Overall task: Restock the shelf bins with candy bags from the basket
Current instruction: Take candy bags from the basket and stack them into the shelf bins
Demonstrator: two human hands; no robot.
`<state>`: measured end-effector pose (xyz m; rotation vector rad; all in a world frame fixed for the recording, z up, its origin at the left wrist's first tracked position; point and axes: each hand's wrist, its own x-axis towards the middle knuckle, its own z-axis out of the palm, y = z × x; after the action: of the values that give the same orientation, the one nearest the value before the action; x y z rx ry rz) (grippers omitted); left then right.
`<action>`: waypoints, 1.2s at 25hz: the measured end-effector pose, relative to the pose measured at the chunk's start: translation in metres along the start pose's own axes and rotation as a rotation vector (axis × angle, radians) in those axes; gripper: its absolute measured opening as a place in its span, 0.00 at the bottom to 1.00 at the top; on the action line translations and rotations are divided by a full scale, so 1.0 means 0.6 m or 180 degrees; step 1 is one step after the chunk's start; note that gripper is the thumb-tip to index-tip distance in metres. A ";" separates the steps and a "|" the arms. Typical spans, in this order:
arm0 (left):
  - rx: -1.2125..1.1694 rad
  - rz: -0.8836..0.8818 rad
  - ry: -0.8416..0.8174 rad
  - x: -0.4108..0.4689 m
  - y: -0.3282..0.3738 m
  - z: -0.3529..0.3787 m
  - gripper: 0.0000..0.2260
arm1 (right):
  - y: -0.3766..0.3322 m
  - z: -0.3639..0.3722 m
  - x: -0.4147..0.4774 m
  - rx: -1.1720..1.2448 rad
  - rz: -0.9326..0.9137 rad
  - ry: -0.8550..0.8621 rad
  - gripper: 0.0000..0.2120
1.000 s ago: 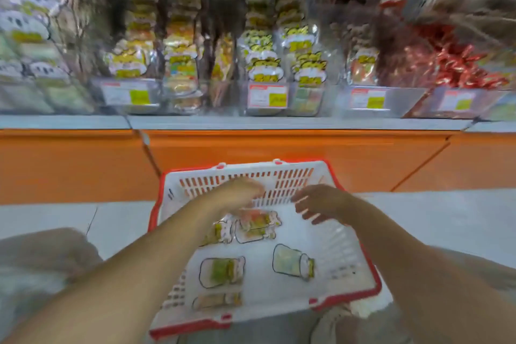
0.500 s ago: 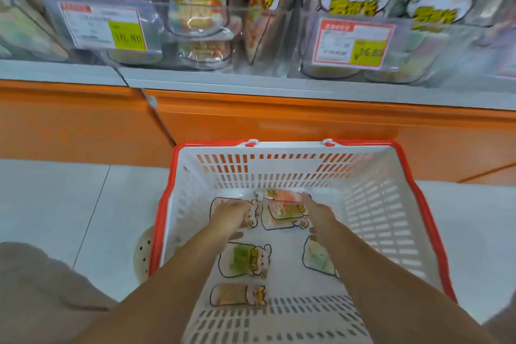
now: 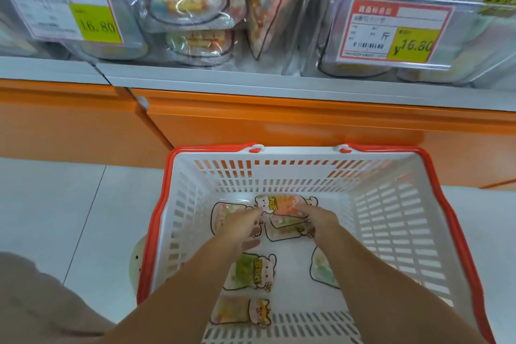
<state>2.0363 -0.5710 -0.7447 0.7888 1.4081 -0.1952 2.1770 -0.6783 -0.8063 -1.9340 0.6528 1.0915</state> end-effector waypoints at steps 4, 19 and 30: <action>-0.0093 -0.0044 -0.0081 0.000 -0.007 -0.007 0.09 | 0.004 0.003 -0.006 -0.0323 -0.0116 0.0221 0.38; -0.0251 0.0148 -0.0262 -0.021 -0.017 -0.004 0.29 | 0.008 -0.054 -0.088 0.0495 -0.0727 -0.1014 0.15; -0.0949 0.0852 -0.1162 -0.217 0.043 -0.008 0.22 | -0.047 -0.162 -0.307 0.1151 -0.1567 -0.2042 0.17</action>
<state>2.0215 -0.5912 -0.6146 0.6465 0.9482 0.0761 2.1509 -0.7357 -0.6055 -1.2315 0.0042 1.0929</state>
